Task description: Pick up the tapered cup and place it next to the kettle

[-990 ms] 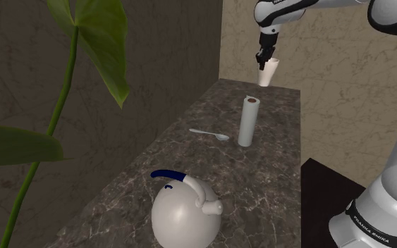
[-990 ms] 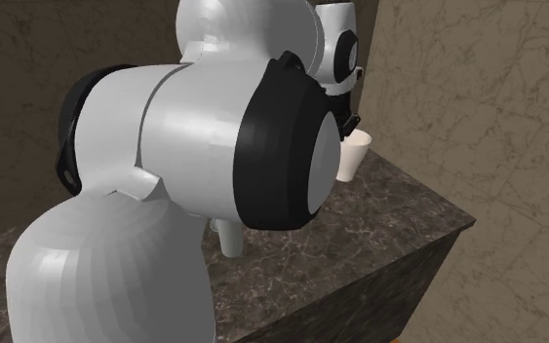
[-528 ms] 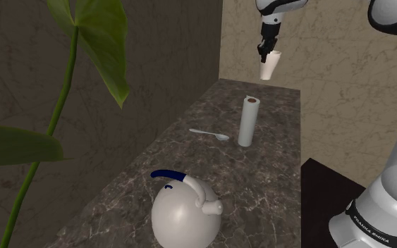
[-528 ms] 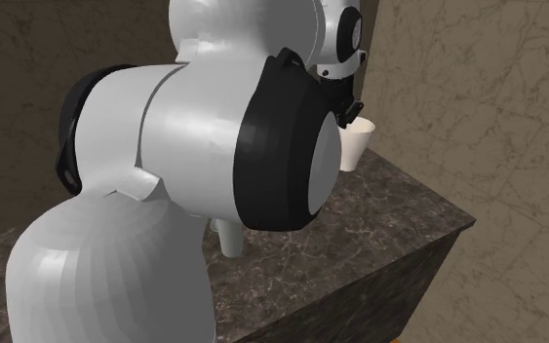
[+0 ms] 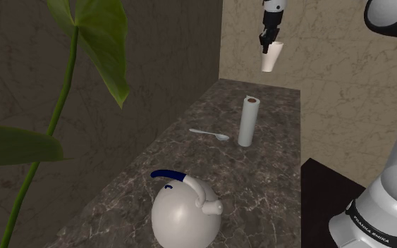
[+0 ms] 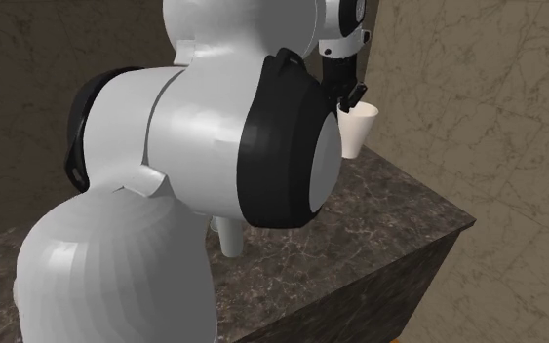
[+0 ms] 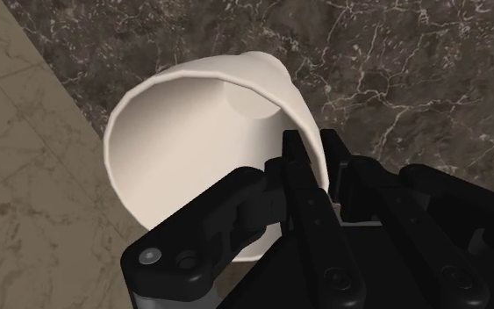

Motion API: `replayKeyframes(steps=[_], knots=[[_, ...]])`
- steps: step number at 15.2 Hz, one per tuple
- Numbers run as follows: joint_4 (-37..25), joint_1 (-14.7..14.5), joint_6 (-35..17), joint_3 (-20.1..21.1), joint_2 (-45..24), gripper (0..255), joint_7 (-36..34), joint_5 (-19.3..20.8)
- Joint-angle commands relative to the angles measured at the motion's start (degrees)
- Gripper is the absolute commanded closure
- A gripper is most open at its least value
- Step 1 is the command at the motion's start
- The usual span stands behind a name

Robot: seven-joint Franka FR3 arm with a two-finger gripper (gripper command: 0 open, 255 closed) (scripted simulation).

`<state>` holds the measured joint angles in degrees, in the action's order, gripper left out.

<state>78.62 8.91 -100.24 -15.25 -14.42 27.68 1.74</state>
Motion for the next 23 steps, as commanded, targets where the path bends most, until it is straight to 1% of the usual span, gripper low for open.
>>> replayKeyframes(steps=[1, 5, 9, 14, 18, 23], knots=[[-2.0, 0.1, 1.6, 0.0, -0.3, 255, 0.2, -0.1], [-6.2, 0.4, 4.8, -0.1, -1.3, 255, 0.5, -0.4], [-0.2, -3.6, 3.7, 1.6, 3.2, 255, -4.9, 1.8], [4.9, -8.0, 3.3, 4.1, 7.2, 255, -11.7, 3.8], [7.3, -11.1, 3.6, 6.5, 9.3, 255, -17.2, 5.0], [8.4, -14.9, 4.4, 9.5, 10.4, 255, -24.0, 6.0]])
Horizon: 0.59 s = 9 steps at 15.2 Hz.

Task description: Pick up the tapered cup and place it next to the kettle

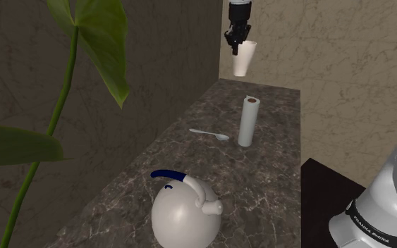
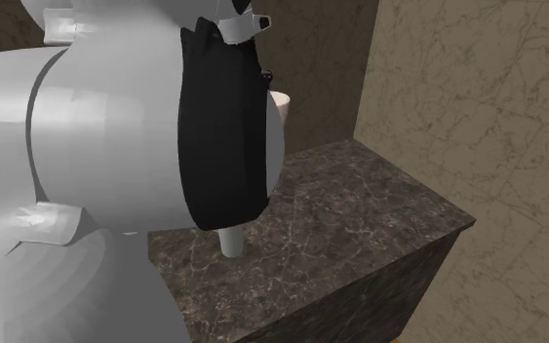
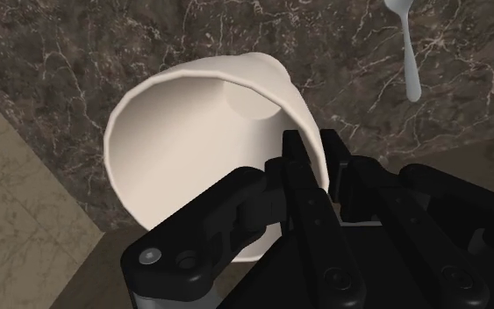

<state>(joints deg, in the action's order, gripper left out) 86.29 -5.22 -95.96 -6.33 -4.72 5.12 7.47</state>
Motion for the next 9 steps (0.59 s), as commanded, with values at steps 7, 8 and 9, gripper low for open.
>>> replayKeyframes(steps=[7, 8, 9], knots=[[-0.8, -5.8, 2.1, 4.8, -0.3, 255, -10.6, 1.2], [-1.4, -6.5, 2.4, 5.5, -0.6, 255, -11.9, 1.3], [-2.0, -7.3, 2.8, 6.0, -1.1, 255, -13.2, 1.4]])
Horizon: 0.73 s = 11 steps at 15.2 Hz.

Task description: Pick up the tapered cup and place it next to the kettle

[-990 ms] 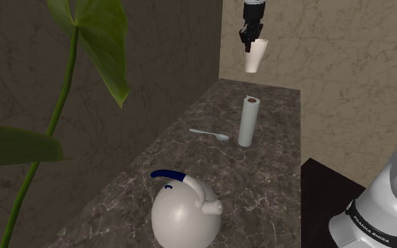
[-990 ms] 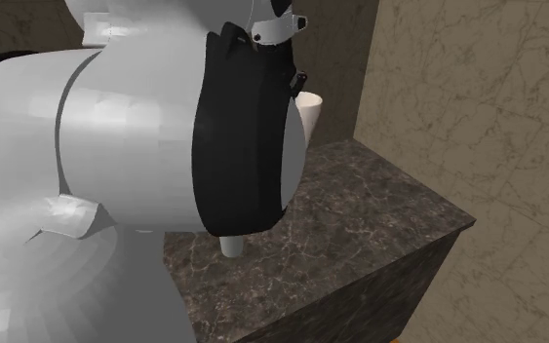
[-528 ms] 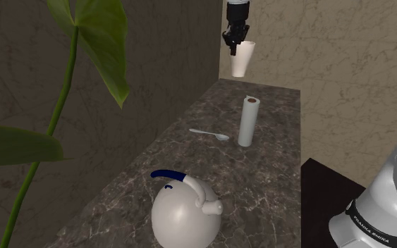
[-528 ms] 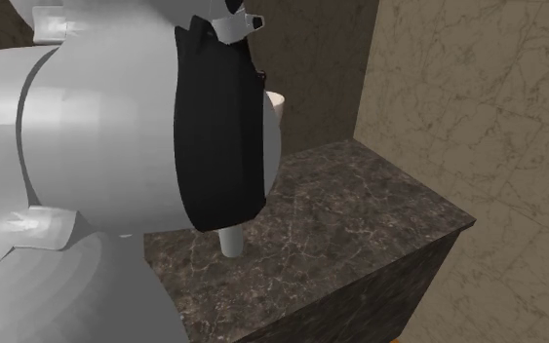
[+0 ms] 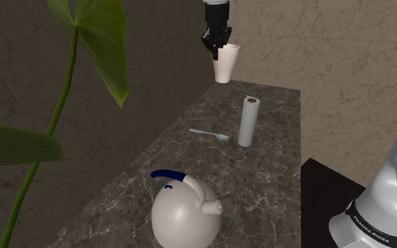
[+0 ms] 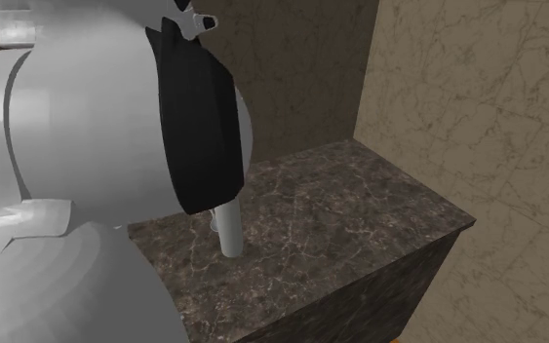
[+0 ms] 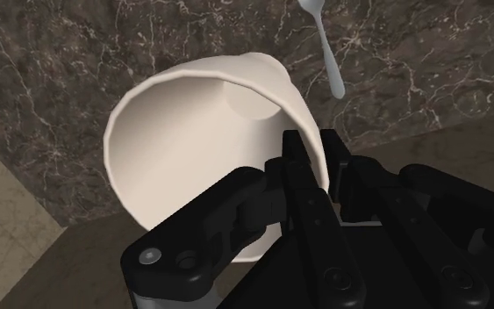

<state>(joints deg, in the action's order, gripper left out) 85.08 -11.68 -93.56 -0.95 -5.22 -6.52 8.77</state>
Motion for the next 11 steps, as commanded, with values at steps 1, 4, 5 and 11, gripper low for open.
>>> replayKeyframes(steps=[1, 4, 5, 11], knots=[[-1.5, -1.6, 0.8, 1.3, -1.1, 255, -2.8, 0.3], [-4.2, -3.8, 2.2, 2.9, -3.0, 255, -6.5, 0.7], [-5.2, -4.6, 2.7, 3.5, -3.8, 255, -7.8, 0.8], [-14.0, -9.5, 6.6, 6.4, -10.0, 255, -14.8, 2.1]])
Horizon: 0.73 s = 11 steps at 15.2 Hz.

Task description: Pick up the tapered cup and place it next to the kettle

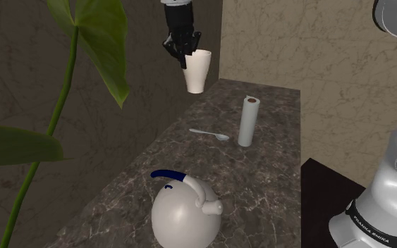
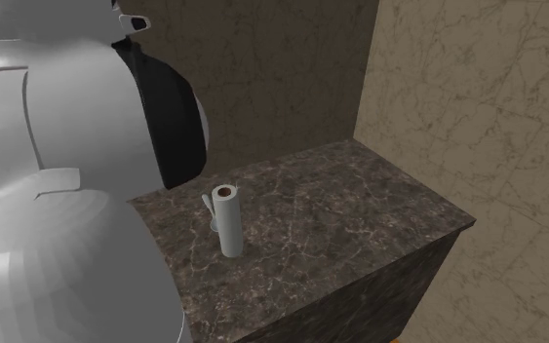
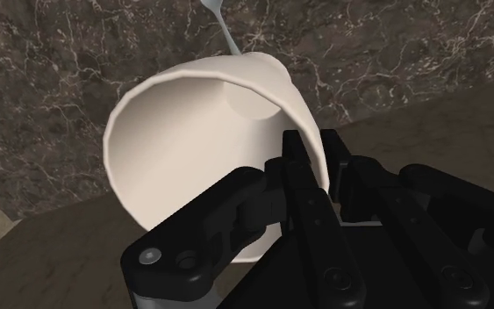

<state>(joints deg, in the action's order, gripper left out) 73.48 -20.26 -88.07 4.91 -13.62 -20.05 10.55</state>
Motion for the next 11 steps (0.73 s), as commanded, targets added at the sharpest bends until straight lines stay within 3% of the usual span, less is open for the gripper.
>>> replayKeyframes(steps=[1, 6, 9, 11], knots=[[-4.4, -1.9, 1.9, 0.9, -2.9, 255, -2.4, 0.5], [-17.6, -7.0, 7.4, 2.5, -11.6, 255, -7.4, 2.2], [-31.1, -10.8, 13.1, 2.7, -19.9, 255, -9.4, 3.5], [-25.4, -10.2, 9.9, 2.9, -17.4, 255, -10.0, 3.1]])
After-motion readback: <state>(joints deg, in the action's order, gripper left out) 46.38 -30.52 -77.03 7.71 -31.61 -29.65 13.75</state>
